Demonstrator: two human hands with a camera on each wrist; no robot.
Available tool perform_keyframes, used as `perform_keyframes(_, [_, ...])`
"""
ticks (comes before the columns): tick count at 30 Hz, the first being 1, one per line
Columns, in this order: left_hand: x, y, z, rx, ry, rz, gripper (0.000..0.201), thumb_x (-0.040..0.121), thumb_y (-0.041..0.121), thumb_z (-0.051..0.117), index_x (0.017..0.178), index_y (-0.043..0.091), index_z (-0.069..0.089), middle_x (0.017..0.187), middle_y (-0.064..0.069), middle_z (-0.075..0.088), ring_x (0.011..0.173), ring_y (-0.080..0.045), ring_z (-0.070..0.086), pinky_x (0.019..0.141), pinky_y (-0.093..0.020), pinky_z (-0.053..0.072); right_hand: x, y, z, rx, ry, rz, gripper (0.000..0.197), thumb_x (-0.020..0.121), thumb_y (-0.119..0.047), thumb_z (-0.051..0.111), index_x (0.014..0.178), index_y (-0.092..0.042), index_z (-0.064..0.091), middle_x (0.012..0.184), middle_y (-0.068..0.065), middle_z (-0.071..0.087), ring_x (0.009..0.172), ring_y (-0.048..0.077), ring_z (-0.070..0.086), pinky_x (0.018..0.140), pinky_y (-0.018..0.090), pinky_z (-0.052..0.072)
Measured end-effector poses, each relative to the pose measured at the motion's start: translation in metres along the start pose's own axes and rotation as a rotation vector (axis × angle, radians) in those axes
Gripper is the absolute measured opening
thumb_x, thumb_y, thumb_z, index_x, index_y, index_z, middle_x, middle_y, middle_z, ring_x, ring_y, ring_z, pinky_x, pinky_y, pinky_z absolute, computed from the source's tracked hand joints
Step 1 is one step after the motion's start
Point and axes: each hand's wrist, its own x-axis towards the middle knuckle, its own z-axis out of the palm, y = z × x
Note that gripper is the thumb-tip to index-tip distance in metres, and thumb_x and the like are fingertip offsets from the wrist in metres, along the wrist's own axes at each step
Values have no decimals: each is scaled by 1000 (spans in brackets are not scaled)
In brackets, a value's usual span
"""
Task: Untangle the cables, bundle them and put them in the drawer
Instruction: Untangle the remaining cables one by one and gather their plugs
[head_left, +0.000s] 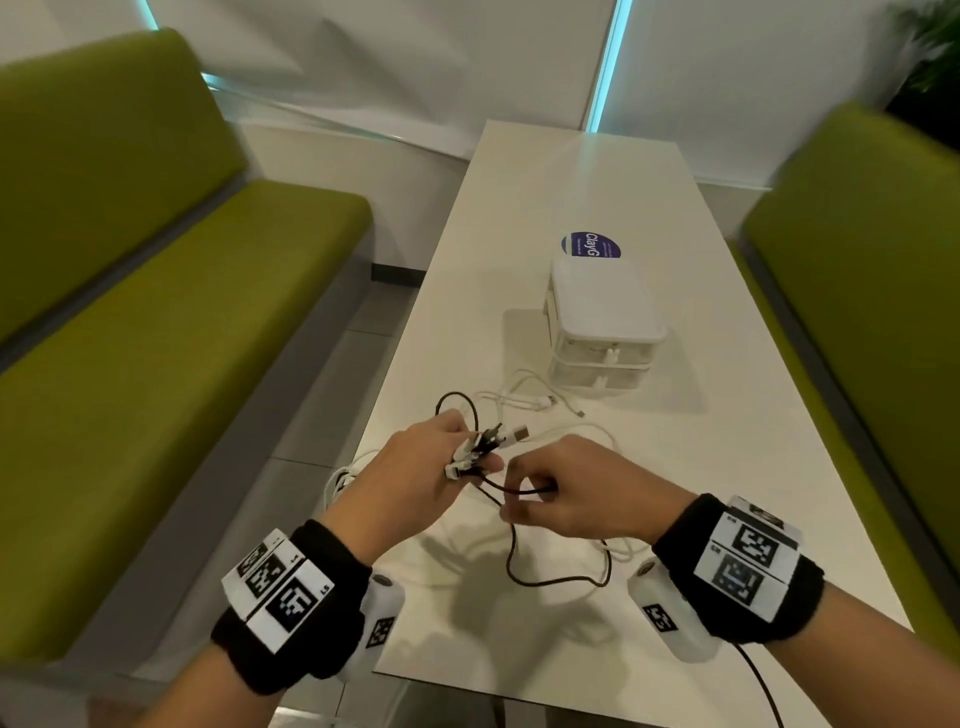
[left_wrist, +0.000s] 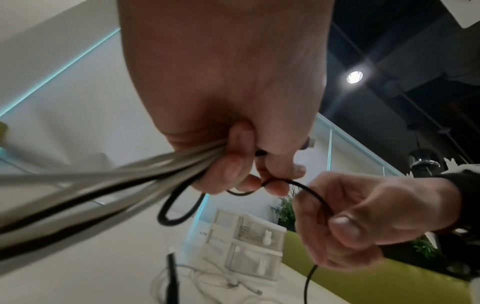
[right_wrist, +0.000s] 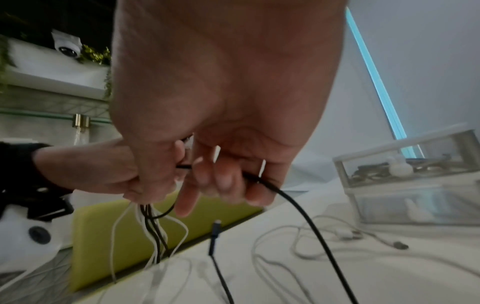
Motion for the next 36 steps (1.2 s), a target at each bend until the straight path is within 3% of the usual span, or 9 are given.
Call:
perform_keyframes(4, [-6,-7,-7,-33,37,-93,41,96,20,56,74,54,52,95,7,63,87,-13,66,75,-34,54,3,1,15,197,-15,64,34,83,-63,62,90,-31,67,71,-9,62,65,4,57,63,21,44])
perform_keyframes(7, [-8,-10,-20,-183,260,-176,25,95,12,57,76,27,54,85,9,67,76,5,62,64,-13,43,9,0,22,69,-39,69,30,88,-56,60,92,-27,65,79,-9,65,77,9,61,69,25,48])
perform_keyframes(11, [-16,-27,-54,-568,588,-347,25,96,34,57,74,22,62,61,12,57,46,0,43,51,-22,38,19,6,30,-47,-14,157,31,97,-41,53,74,-19,55,73,-3,55,78,21,57,67,32,42])
perform_keyframes(16, [-29,-48,-92,-589,814,-423,21,94,48,52,84,33,63,79,9,65,59,-5,49,51,-23,37,40,-17,30,-91,5,165,32,99,-42,48,92,-17,67,72,-5,54,75,19,55,63,30,42])
perform_keyframes(23, [-52,-72,-115,-508,956,-401,21,98,41,48,85,29,61,77,4,64,49,5,49,52,-18,38,77,-79,9,-12,89,125,46,102,-46,34,87,-15,65,70,-2,61,76,20,61,76,37,48])
perform_keyframes(26, [-60,-81,-118,-526,964,-367,22,98,38,49,87,25,64,88,1,69,46,6,49,53,-16,39,94,-100,-1,251,37,99,41,101,-32,42,77,-11,69,54,-9,50,53,4,49,60,29,38])
perform_keyframes(30, [-69,-94,-117,-525,970,-356,21,101,32,49,90,21,65,94,-5,71,45,1,45,52,-22,36,102,-115,-7,769,-73,129,38,99,-22,44,77,-4,70,49,1,27,41,16,24,44,23,25])
perform_keyframes(33, [-72,-103,-114,-535,950,-368,22,100,36,51,89,26,67,93,1,71,47,-16,38,47,-28,32,101,-116,-11,965,-9,181,41,102,-33,46,82,-7,72,50,3,36,37,13,22,44,21,21])
perform_keyframes(36, [-72,-104,-112,-552,940,-382,22,99,38,51,88,28,67,88,5,68,46,-7,40,47,-28,33,101,-112,-20,1002,161,193,45,100,-43,50,80,-10,73,52,9,43,32,15,27,42,21,27])
